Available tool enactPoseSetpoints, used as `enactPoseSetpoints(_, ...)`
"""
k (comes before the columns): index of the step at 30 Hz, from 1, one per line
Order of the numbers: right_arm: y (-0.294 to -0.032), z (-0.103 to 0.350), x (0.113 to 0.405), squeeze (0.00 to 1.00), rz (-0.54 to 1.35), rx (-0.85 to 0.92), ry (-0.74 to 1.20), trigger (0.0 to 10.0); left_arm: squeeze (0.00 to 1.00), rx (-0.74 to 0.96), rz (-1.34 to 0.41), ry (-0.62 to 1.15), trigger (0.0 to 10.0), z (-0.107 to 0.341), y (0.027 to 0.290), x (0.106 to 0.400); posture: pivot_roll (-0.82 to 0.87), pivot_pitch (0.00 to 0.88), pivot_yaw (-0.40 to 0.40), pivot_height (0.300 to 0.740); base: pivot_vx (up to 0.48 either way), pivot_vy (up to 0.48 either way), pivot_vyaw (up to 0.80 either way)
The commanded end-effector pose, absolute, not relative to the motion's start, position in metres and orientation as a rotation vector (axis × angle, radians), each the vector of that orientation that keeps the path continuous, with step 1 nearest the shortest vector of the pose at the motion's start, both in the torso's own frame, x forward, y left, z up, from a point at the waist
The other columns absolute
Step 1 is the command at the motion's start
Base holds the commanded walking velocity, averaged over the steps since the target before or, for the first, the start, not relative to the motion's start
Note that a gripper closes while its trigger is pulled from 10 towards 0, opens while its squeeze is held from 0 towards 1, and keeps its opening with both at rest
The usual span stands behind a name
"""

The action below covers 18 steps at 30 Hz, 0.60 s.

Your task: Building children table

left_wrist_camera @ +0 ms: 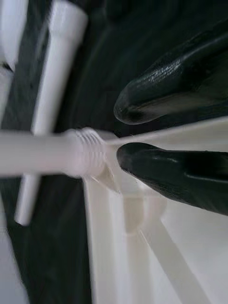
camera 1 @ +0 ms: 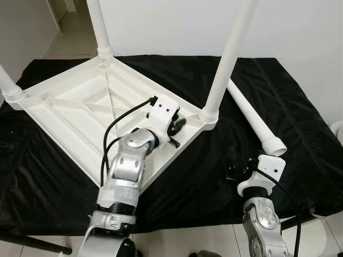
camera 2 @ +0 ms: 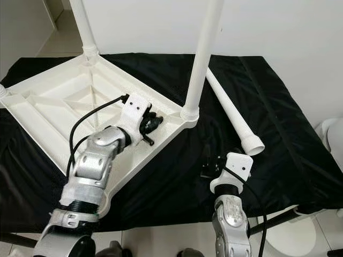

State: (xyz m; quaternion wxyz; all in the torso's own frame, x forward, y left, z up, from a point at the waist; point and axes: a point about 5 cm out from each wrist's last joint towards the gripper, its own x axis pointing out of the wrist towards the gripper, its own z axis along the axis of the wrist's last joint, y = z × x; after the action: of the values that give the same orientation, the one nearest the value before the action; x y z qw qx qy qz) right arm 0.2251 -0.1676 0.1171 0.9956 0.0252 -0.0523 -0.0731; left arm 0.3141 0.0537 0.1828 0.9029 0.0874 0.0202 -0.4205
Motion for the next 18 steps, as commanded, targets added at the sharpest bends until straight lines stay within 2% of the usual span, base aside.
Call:
enactPoseSetpoints(1,-0.167,0.114,0.225,0.00,-0.149,0.043,-0.091,10.0,0.00,0.177,-0.923,-0.003,10.0,0.188,0.051,0.308,-0.04,0.016,0.031,0.740,0.000,0.000,0.00)
enactPoseSetpoints(7,-0.168,0.114,0.226,0.00,-0.148,0.044,-0.093,10.0,0.00,0.198,-0.951,-0.078,10.0,0.191,0.058,0.302,-0.03,0.015,0.030,0.740,0.000,0.000,0.00)
enactPoseSetpoints(12,-0.167,0.114,0.227,0.00,-0.144,0.041,-0.096,10.0,0.00,0.222,-1.077,-0.167,10.0,0.188,0.069,0.283,-0.03,0.011,0.029,0.740,0.000,0.000,0.00)
enactPoseSetpoints(15,-0.167,0.114,0.227,0.00,-0.144,0.041,-0.096,10.0,0.00,0.219,-1.116,-0.164,10.0,0.185,0.073,0.278,-0.03,0.009,0.029,0.740,0.000,0.000,0.00)
enactPoseSetpoints(17,-0.169,0.115,0.228,0.00,-0.149,0.037,-0.100,10.0,0.00,0.254,-1.175,-0.144,10.0,0.178,0.092,0.276,-0.03,0.004,0.034,0.740,0.000,0.000,0.00)
enactPoseSetpoints(18,-0.169,0.115,0.228,0.00,-0.149,0.037,-0.100,10.0,0.00,0.254,-1.175,-0.144,10.0,0.178,0.092,0.276,-0.03,0.004,0.034,0.740,0.000,0.000,0.00)
